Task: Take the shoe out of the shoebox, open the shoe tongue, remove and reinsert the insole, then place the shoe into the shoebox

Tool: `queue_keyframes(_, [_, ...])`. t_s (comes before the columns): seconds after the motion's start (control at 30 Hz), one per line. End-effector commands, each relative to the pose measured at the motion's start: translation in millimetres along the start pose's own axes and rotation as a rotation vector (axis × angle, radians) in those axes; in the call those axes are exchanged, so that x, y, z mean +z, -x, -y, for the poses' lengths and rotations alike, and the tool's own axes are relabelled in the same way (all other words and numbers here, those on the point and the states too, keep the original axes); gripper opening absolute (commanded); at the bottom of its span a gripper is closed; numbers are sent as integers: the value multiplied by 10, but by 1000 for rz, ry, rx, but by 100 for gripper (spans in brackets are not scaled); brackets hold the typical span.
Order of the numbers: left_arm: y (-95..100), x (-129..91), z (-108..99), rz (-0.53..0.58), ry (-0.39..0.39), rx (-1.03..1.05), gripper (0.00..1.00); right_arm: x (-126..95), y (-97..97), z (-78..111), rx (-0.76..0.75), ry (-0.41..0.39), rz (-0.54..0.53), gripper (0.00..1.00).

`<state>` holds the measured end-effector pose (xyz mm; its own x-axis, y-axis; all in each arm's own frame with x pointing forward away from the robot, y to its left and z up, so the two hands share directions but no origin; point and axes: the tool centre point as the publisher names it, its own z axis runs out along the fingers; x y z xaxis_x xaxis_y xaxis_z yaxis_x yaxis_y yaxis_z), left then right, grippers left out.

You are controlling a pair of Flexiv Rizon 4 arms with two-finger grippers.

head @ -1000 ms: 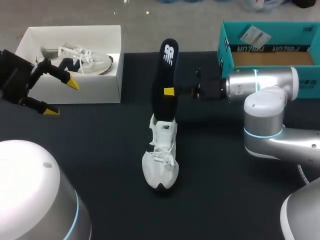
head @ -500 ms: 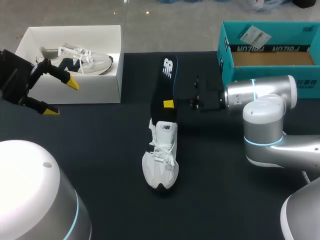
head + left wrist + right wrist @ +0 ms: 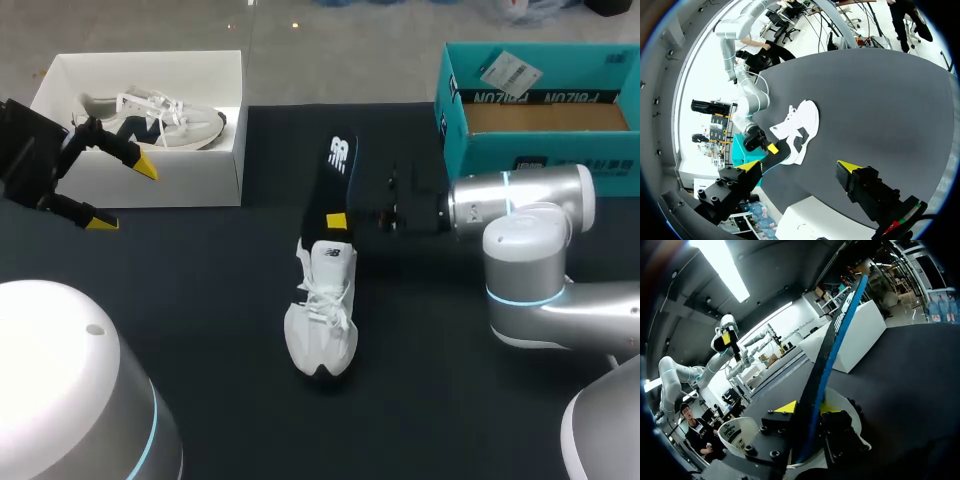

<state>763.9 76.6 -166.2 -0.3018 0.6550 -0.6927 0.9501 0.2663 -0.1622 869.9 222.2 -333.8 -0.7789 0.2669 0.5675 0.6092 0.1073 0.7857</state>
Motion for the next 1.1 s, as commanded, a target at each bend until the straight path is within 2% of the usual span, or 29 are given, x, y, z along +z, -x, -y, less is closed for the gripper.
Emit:
queue_keyframes(0.03, [1, 1, 4, -4, 2, -1, 100, 11, -14, -173, -25, 4, 2, 100])
queue_keyframes(0.23, [1, 1, 4, -4, 2, -1, 100, 33, -5, -370, -60, 12, 1, 99])
queue_keyframes(0.27, [1, 1, 4, -4, 2, -1, 100, 32, -5, -370, -61, 13, 2, 86])
queue_keyframes(0.3, [1, 1, 4, -4, 2, -1, 100, 27, -1, -366, -61, 14, 3, 45])
queue_keyframes(0.33, [1, 1, 4, -4, 2, -1, 100, 23, 5, -352, -60, 15, 5, 32])
queue_keyframes(0.37, [1, 1, 4, -4, 2, -1, 100, 19, 3, -326, -58, 16, 6, 13])
queue_keyframes(0.4, [1, 1, 4, -4, 2, -1, 100, 18, 6, -299, -53, 11, 9, 0])
queue_keyframes(0.7, [1, 1, 4, -4, 2, -1, 100, -22, -15, -58, -26, -16, 24, 0])
queue_keyframes(1.1, [1, 1, 4, -4, 2, -1, 100, -13, -49, 205, 2, -96, 30, 0])
